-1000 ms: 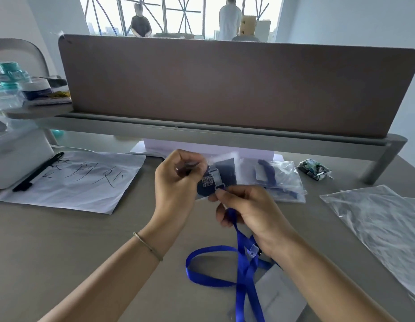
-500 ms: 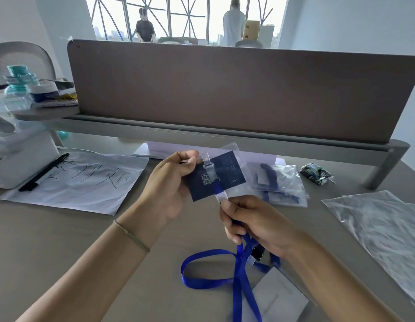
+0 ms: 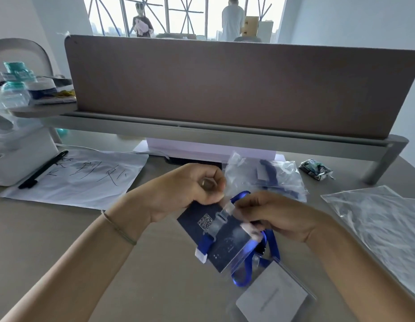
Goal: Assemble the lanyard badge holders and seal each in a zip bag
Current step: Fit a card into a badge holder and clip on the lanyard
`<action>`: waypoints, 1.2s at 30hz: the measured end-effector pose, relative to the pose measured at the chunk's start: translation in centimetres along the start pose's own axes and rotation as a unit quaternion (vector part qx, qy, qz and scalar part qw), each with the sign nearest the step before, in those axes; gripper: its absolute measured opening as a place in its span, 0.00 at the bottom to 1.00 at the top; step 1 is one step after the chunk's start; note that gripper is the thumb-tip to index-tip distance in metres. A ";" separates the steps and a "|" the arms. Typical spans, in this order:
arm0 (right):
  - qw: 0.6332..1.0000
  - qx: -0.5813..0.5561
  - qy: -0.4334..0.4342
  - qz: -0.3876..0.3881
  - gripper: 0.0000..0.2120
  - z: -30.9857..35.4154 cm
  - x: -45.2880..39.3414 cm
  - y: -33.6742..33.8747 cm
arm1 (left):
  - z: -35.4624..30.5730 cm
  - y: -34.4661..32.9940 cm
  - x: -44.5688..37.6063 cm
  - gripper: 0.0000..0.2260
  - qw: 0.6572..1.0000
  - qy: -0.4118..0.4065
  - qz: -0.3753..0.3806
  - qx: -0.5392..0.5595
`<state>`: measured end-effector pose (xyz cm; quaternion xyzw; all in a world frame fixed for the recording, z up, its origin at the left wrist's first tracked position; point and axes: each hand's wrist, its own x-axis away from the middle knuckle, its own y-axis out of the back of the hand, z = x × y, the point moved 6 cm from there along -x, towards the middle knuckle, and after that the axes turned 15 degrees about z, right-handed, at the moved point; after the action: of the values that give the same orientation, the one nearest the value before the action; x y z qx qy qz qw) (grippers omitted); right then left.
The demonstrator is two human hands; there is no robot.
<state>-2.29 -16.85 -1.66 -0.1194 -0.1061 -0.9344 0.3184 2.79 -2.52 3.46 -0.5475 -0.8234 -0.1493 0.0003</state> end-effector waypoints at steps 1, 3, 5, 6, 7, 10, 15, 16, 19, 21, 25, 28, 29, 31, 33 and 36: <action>1.000 0.001 -0.005 -0.016 0.15 0.1 0.0 0.2 | -0.3 -0.1 0.0 0.12 0.999 0.002 -0.008 -0.049; 0.999 -0.009 -0.012 -0.052 0.12 0.4 0.2 0.6 | -0.8 -0.6 0.1 0.10 0.990 0.015 -0.012 -0.139; 0.995 -0.024 -0.009 -0.098 0.14 0.5 0.4 1.1 | -1.0 -1.1 0.1 0.08 0.981 0.029 -0.012 -0.190; 0.992 -0.033 -0.002 -0.120 0.15 0.6 0.5 1.3 | -1.1 -1.3 0.1 0.08 0.977 0.034 -0.022 -0.211; 0.990 -0.043 0.005 -0.136 0.15 0.8 0.6 1.4 | -1.2 -1.3 0.1 0.09 0.969 0.038 -0.042 -0.242; 0.983 -0.090 0.032 -0.159 0.16 1.7 0.8 1.4 | -1.9 -1.0 0.4 0.11 0.927 0.031 -0.135 -0.348; 0.980 -0.122 0.084 -0.135 0.15 3.7 1.1 -0.1 | -2.7 0.1 0.9 0.09 0.872 -0.020 -0.286 -0.396; 0.980 -0.122 0.088 -0.132 0.15 3.9 1.0 -0.4 | -2.8 0.2 0.9 0.08 0.863 -0.038 -0.307 -0.399; 0.980 -0.113 0.102 -0.132 0.14 4.2 0.6 -1.4 | -2.5 0.6 0.9 0.06 0.852 -0.074 -0.349 -0.384; 0.980 -0.101 0.116 -0.124 0.14 4.3 0.1 -2.2 | -1.8 1.1 0.9 0.06 0.855 -0.088 -0.379 -0.345; 0.984 -0.085 0.121 -0.095 0.16 4.1 -0.8 -3.7 | -0.8 2.7 1.5 0.09 0.861 -0.128 -0.454 -0.192; 0.988 -0.089 0.108 -0.067 0.17 3.4 -1.5 -4.5 | 0.3 4.2 2.1 0.05 0.856 -0.147 -0.493 -0.050; 0.989 -0.089 0.105 -0.060 0.17 3.2 -1.7 -4.7 | 0.8 4.6 2.2 0.05 0.858 -0.158 -0.489 0.016; 0.990 -0.086 0.099 -0.050 0.18 2.7 -2.0 -4.7 | 1.4 5.1 2.1 0.07 0.854 -0.193 -0.458 0.152; 0.992 -0.077 0.092 -0.042 0.18 2.2 -2.2 -4.4 | 1.5 5.0 1.8 0.09 0.845 -0.212 -0.415 0.264; 0.993 -0.073 0.093 -0.018 0.19 1.4 -2.3 -3.7 | 1.5 5.0 1.2 0.12 0.832 -0.216 -0.356 0.367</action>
<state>-2.54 -12.31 -1.48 -0.0529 -0.0094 -0.9524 0.3000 7.11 0.68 3.42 -0.1945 -0.9346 0.2964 -0.0295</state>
